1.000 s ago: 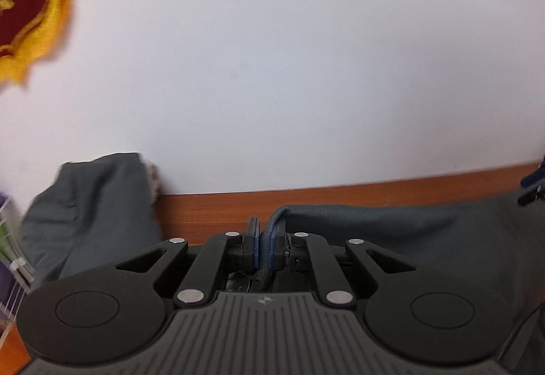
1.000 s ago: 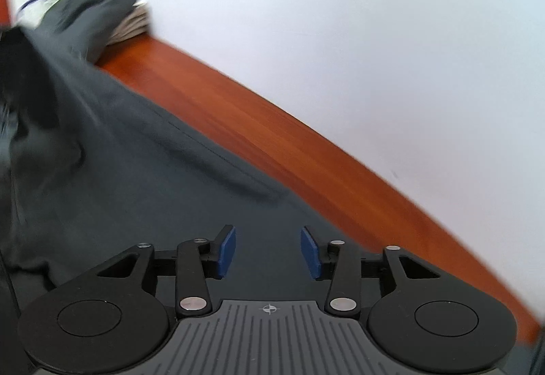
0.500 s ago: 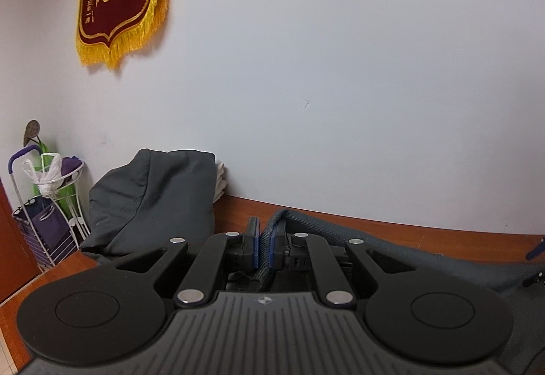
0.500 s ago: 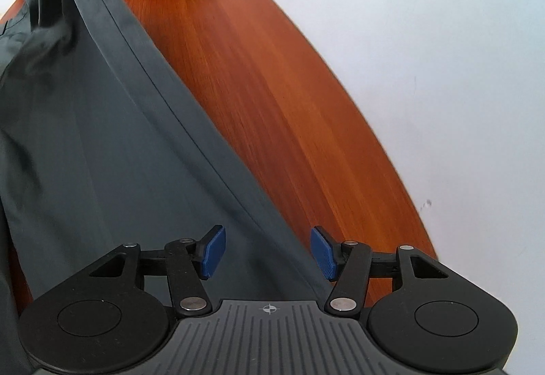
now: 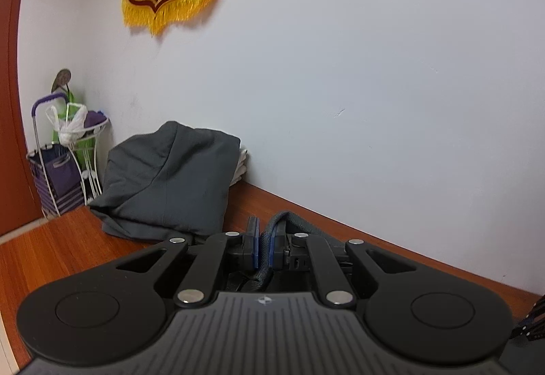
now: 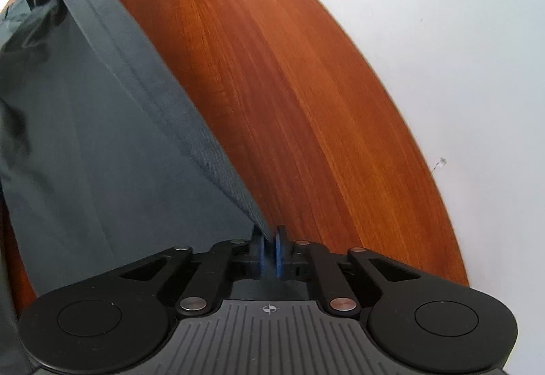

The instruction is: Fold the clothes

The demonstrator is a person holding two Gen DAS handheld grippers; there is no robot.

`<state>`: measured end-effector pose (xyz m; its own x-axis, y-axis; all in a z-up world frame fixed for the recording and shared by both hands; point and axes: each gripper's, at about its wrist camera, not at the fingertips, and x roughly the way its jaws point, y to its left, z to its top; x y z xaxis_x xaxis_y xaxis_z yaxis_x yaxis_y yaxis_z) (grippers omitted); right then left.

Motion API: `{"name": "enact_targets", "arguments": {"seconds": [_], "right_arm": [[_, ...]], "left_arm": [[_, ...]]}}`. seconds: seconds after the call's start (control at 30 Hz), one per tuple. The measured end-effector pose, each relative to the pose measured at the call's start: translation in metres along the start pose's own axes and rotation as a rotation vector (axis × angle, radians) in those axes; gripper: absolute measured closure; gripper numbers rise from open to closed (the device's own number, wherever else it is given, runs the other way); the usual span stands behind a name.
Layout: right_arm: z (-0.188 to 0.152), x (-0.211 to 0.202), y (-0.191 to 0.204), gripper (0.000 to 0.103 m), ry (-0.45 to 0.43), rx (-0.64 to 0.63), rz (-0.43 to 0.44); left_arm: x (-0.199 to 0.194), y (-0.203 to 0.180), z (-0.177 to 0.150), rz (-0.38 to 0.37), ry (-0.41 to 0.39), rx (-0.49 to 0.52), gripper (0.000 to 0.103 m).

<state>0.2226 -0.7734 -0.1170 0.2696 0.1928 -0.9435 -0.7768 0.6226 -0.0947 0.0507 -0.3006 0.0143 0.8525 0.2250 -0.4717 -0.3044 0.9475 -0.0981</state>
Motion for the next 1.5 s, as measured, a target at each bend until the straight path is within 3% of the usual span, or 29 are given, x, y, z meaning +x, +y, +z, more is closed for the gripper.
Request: {"name": "enact_targets", "arguments": {"seconds": [0.13,0.37,0.7,0.83,1.03,1.23,1.33,1.5], "right_arm": [[-0.002,-0.028,0.011,0.099,-0.067,0.024,-0.069],[-0.028,-0.117,0.064,0.099,-0.206,0.189,-0.305],[-0.053,-0.211,0.194,0.099,-0.305,0.444,-0.592],[-0.057,-0.22,0.272,0.099,-0.287,0.472,-0.689],[-0.064,-0.205,0.373,0.099,-0.225,0.57,-0.745],[-0.071,-0.175,0.438,0.099,-0.165,0.66,-0.749],[-0.076,-0.162,0.474,0.099,-0.14,0.674,-0.751],[-0.092,-0.145,0.499,0.099,-0.089,0.67,-0.754]], "left_arm": [[0.006,0.01,0.005,-0.023,0.039,-0.058,0.094],[0.005,0.026,0.005,-0.085,0.063,-0.073,0.094],[-0.009,0.088,-0.002,-0.266,0.157,-0.132,0.094],[-0.017,0.122,0.001,-0.35,0.173,-0.112,0.094],[-0.025,0.17,-0.021,-0.45,0.224,0.018,0.094],[-0.033,0.204,-0.06,-0.499,0.266,0.163,0.094],[-0.04,0.213,-0.075,-0.52,0.252,0.246,0.094],[-0.053,0.225,-0.094,-0.563,0.197,0.425,0.094]]}}
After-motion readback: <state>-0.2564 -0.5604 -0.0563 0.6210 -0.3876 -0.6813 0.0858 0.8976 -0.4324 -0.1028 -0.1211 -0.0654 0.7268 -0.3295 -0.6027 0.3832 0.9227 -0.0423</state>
